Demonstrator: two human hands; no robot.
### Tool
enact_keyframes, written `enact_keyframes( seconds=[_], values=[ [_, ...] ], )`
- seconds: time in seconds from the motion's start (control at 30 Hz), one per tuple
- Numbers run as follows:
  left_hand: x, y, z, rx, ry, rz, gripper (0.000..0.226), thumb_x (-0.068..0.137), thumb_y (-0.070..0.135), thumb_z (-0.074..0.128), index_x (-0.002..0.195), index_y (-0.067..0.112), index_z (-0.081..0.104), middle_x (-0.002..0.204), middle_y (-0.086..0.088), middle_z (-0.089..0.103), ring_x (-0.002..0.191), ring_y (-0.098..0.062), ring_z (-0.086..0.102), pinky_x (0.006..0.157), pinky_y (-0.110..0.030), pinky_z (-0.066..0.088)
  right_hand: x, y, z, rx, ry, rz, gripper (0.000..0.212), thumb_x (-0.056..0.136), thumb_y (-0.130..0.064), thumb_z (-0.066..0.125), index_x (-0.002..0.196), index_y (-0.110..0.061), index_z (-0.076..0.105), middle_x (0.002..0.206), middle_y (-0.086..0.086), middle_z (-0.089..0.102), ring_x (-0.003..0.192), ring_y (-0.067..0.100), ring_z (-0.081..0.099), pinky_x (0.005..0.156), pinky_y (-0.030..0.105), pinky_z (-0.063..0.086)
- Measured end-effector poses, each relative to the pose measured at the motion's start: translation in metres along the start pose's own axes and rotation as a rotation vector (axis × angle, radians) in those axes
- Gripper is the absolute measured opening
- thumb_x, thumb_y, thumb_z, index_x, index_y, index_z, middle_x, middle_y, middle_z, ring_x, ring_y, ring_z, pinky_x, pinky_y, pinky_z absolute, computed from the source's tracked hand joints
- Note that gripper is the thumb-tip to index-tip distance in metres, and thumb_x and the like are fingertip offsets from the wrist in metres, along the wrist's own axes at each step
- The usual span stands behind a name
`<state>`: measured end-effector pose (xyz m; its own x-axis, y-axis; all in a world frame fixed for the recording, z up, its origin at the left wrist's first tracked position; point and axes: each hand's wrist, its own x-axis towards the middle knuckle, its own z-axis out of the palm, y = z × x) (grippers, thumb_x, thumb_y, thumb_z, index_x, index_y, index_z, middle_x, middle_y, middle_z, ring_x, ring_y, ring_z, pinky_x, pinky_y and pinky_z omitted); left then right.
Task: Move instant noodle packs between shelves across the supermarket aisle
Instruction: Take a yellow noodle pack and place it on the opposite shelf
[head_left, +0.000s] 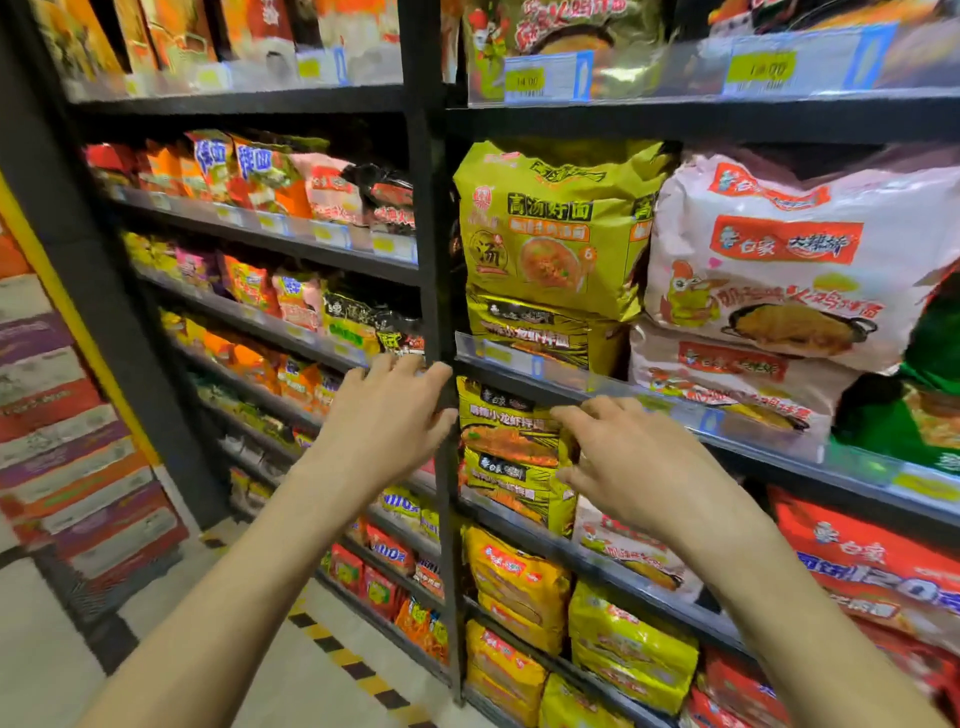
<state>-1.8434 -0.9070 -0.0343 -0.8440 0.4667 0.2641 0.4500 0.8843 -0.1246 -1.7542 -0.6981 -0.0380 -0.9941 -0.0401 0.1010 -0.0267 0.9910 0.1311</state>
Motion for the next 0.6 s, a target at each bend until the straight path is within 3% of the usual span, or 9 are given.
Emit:
enact_keyframes(
  seconds=[0.17, 0.37, 0.6],
  values=[
    [0.050, -0.037, 0.011, -0.148, 0.052, 0.181, 0.054, 0.103, 0.047, 0.047, 0.150, 0.023, 0.043, 0.151, -0.005, 0.049, 0.141, -0.029, 0.042, 0.111, -0.047, 0.043, 0.027, -0.013, -0.012, 0.021, 0.030, 0.169, 0.060, 0.101, -0.049, 0.047, 0.154, -0.029, 0.028, 0.147, 0.005, 0.046, 0.135, 0.028, 0.042, 0.105, 0.043, 0.043],
    [0.092, -0.068, 0.029, -0.545, 0.157, 0.310, 0.051, 0.102, 0.038, 0.053, 0.151, 0.026, 0.043, 0.153, 0.002, 0.046, 0.139, -0.024, 0.043, 0.105, -0.045, 0.048, 0.045, -0.031, -0.029, 0.004, 0.148, 0.377, 0.061, 0.102, -0.049, 0.045, 0.156, -0.029, 0.025, 0.149, 0.002, 0.044, 0.132, 0.027, 0.046, 0.095, 0.041, 0.049],
    [0.123, -0.070, 0.044, -0.893, 0.266, 0.407, 0.067, 0.101, 0.023, 0.058, 0.159, 0.027, 0.026, 0.161, 0.005, 0.033, 0.148, -0.012, 0.032, 0.114, -0.020, 0.023, 0.060, -0.028, -0.034, 0.034, 0.331, 0.507, 0.073, 0.099, -0.041, 0.054, 0.160, -0.031, 0.015, 0.151, 0.005, 0.041, 0.129, 0.031, 0.048, 0.085, 0.042, 0.051]
  ],
)
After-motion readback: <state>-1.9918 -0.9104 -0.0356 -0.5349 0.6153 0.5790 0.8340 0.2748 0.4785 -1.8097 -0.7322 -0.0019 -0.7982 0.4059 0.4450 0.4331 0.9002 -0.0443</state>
